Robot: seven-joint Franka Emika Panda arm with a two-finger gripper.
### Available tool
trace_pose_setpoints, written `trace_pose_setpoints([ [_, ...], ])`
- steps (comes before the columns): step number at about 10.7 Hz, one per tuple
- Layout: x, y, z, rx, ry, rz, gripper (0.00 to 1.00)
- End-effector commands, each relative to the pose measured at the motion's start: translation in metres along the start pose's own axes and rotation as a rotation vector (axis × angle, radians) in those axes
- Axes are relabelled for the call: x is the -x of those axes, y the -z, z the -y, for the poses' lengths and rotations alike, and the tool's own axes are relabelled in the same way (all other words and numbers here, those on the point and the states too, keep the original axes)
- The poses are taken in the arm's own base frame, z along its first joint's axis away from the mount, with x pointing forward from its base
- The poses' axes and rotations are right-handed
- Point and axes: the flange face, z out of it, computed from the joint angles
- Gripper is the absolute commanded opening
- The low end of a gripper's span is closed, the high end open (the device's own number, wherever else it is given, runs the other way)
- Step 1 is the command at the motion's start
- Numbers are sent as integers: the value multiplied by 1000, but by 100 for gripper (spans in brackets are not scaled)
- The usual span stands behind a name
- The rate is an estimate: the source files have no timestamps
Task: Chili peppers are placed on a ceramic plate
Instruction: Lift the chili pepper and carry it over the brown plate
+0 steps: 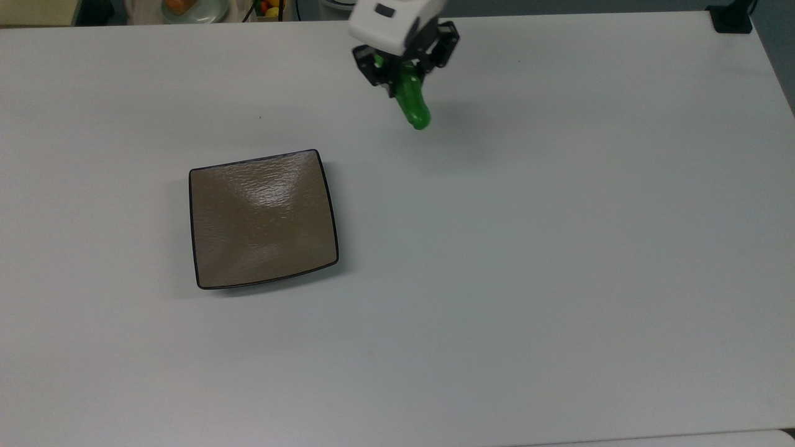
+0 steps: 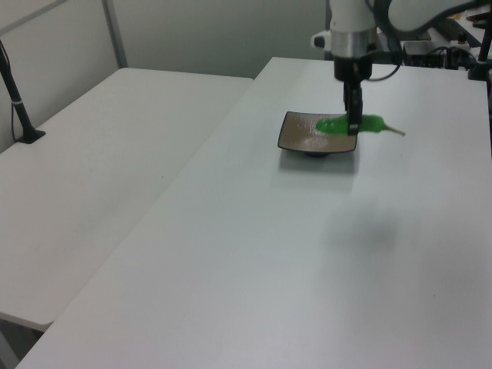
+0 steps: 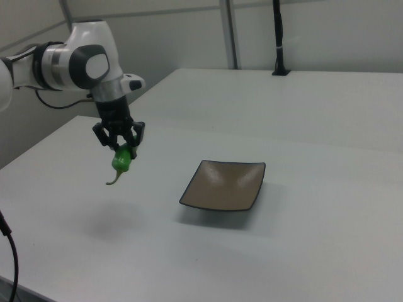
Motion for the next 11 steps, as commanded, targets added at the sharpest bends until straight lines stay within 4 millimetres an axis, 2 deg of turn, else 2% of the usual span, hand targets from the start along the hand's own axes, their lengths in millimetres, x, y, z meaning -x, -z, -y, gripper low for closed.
trace_pose_setpoints([
  [1,11,-3,-62,-32,41,4,17],
  [2,10,-2,-85,-32,58,-5,17],
  [4,13,-12,-122,-36,109,-6,17],
  [6,7,-30,-161,-11,84,-71,17],
  [9,-5,-58,-199,18,23,-173,17],
  [11,-20,-82,-213,42,-6,-250,16],
])
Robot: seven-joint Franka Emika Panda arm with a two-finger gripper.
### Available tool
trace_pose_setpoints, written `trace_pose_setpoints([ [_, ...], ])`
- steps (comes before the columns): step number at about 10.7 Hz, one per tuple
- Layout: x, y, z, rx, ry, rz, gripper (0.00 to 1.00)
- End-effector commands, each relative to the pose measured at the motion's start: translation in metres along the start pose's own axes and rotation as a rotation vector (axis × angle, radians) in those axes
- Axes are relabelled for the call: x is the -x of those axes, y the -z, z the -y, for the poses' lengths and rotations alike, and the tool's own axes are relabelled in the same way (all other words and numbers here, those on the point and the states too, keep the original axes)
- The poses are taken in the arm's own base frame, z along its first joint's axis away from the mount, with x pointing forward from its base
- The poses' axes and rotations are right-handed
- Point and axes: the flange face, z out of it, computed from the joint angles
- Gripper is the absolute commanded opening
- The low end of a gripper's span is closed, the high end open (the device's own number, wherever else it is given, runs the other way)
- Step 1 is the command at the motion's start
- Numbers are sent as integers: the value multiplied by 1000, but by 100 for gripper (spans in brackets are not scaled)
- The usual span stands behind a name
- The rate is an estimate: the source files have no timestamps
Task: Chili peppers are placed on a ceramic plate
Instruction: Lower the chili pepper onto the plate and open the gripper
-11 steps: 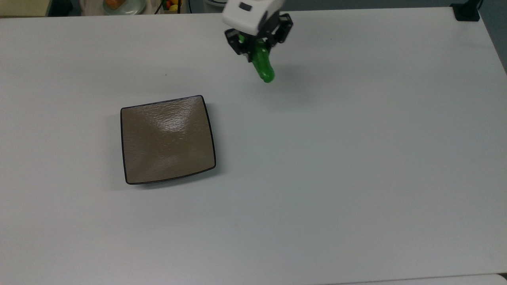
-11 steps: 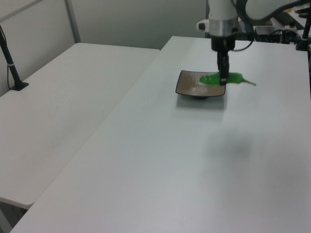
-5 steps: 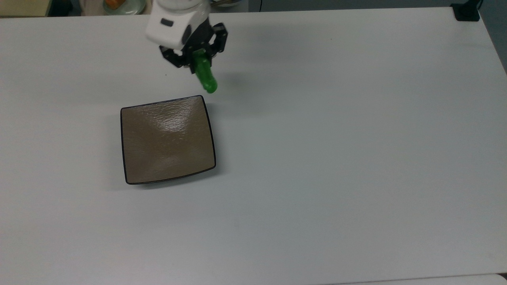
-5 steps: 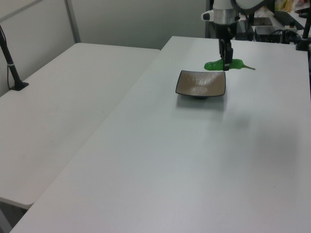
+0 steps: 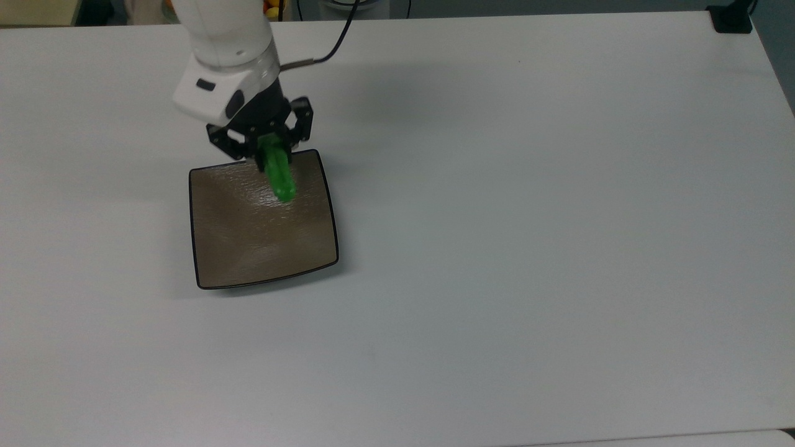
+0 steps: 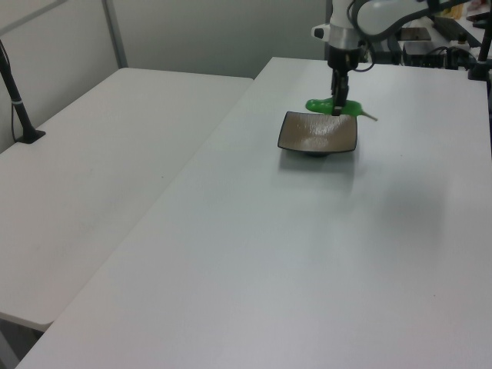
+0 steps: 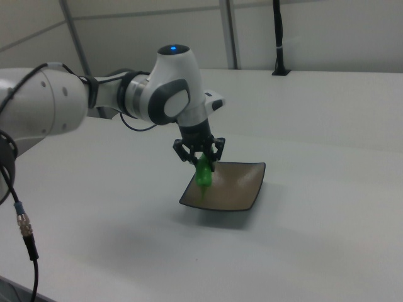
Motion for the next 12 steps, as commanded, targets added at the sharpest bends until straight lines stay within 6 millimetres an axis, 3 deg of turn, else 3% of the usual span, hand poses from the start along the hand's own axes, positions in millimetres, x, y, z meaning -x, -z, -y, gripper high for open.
trace_pose_setpoints([
  [1,-16,-32,-17,27,-17,-100,17],
  [5,-24,-60,-24,35,-54,-170,17],
  [6,-26,-67,-26,33,-71,-192,22],
  [7,-26,-67,-26,32,-78,-202,49],
  [8,-26,-66,-26,33,-78,-203,95],
  [9,-27,-66,-26,33,-77,-203,100],
  [12,-28,-52,-23,35,-74,-214,100],
])
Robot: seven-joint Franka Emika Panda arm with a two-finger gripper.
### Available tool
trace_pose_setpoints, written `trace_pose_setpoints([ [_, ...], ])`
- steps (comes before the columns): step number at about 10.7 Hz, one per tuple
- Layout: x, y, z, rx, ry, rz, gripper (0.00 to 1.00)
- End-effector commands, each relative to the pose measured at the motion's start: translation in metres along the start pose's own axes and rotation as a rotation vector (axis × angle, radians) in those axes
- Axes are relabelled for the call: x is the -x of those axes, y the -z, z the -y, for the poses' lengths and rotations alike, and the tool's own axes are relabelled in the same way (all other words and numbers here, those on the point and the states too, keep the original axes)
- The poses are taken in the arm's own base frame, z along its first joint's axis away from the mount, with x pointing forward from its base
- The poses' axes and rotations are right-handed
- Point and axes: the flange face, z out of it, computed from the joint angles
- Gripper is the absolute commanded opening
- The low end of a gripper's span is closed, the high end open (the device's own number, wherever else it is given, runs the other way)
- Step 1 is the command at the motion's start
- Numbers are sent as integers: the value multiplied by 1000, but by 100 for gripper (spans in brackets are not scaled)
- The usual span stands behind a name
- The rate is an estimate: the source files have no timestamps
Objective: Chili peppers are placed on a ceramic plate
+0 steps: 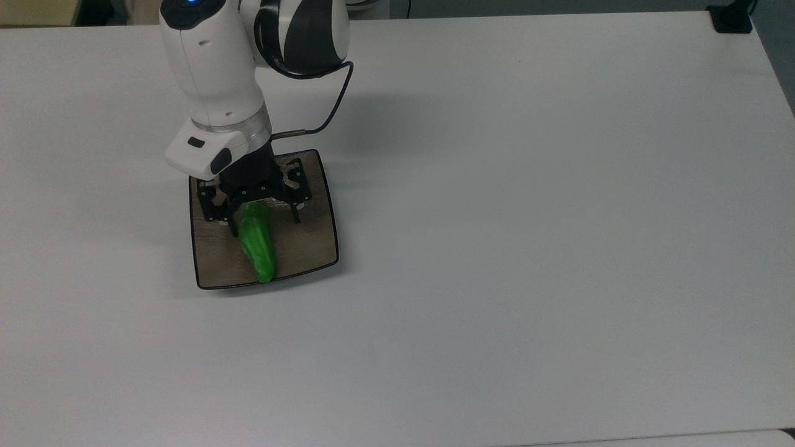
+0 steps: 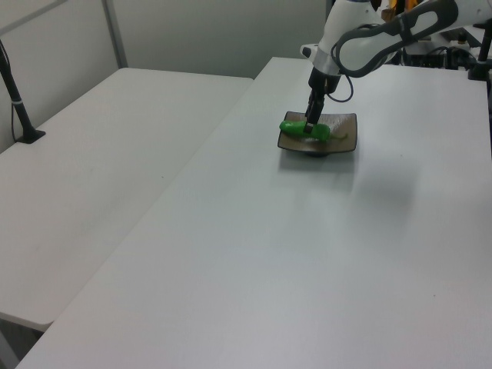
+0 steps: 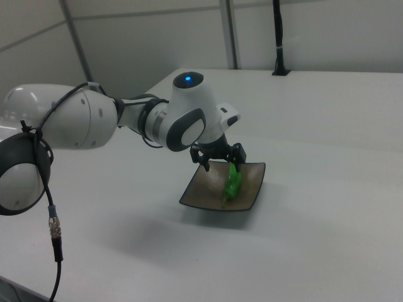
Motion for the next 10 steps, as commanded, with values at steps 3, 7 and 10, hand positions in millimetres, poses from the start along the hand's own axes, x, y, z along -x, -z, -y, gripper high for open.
trace_pose_setpoints([
  [3,0,67,15,-53,5,57,100],
  [7,10,173,67,-92,-136,178,100],
  [10,36,252,112,-122,-180,278,100],
])
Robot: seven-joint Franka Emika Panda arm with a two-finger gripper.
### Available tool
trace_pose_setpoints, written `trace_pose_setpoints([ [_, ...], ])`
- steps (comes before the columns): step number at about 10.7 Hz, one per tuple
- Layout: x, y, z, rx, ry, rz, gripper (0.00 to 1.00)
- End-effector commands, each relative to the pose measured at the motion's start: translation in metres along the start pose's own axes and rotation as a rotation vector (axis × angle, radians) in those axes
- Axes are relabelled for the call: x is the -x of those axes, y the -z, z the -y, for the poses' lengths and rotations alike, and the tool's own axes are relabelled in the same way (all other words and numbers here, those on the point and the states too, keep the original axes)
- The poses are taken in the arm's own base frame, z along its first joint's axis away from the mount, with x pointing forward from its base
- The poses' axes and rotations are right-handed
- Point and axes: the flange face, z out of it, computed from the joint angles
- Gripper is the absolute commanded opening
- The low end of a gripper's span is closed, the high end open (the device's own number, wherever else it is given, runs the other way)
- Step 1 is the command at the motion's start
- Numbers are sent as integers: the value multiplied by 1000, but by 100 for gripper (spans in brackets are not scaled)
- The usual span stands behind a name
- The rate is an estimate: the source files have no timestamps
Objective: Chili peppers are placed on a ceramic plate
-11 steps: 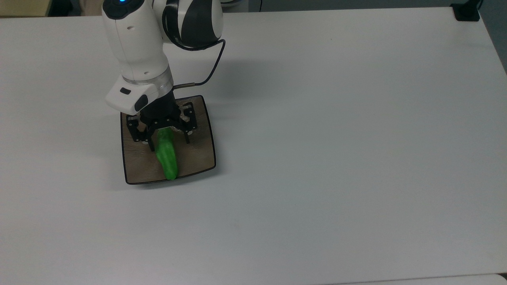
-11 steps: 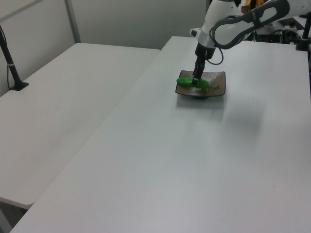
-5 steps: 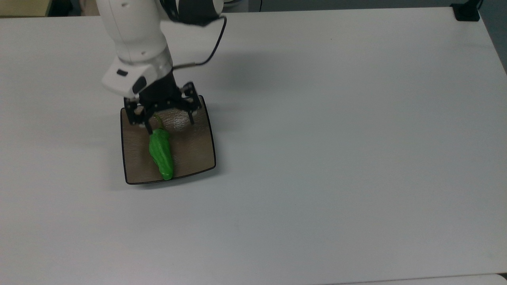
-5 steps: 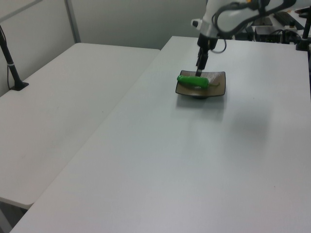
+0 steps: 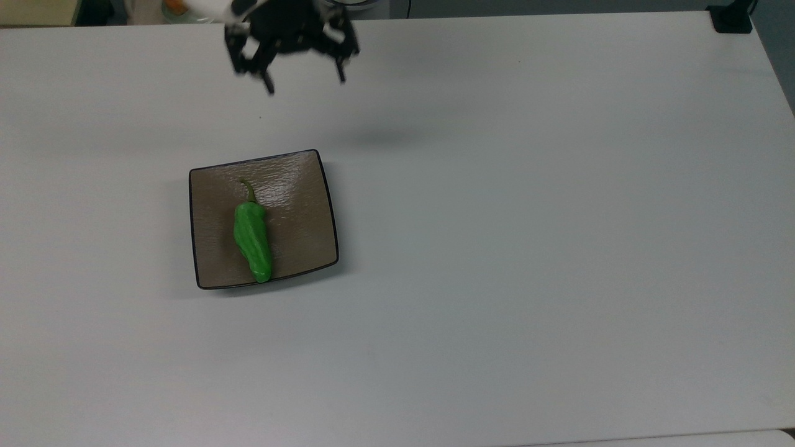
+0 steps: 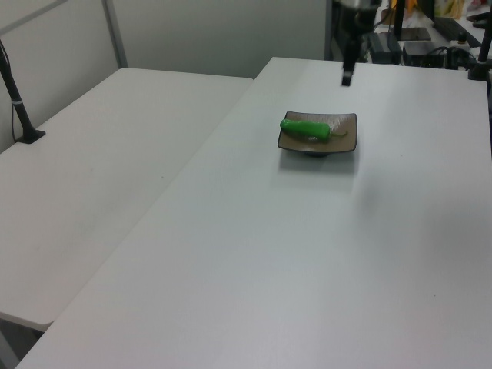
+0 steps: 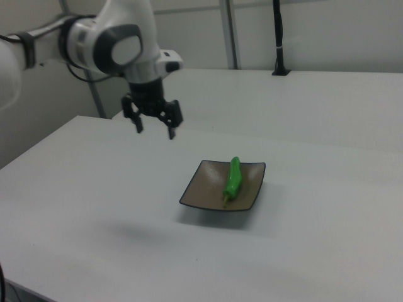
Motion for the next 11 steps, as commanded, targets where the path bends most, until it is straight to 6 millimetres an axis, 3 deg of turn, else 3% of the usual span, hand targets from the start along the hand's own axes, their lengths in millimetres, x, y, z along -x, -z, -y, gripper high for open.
trace_pose_setpoints([
  [1,53,56,47,-17,-29,90,100],
  [3,69,72,77,40,-52,154,100],
  [5,65,66,96,60,-20,156,100],
  [7,48,57,94,55,-10,95,100],
  [9,23,33,88,63,-15,50,100],
  [11,10,33,78,63,-33,-26,100],
])
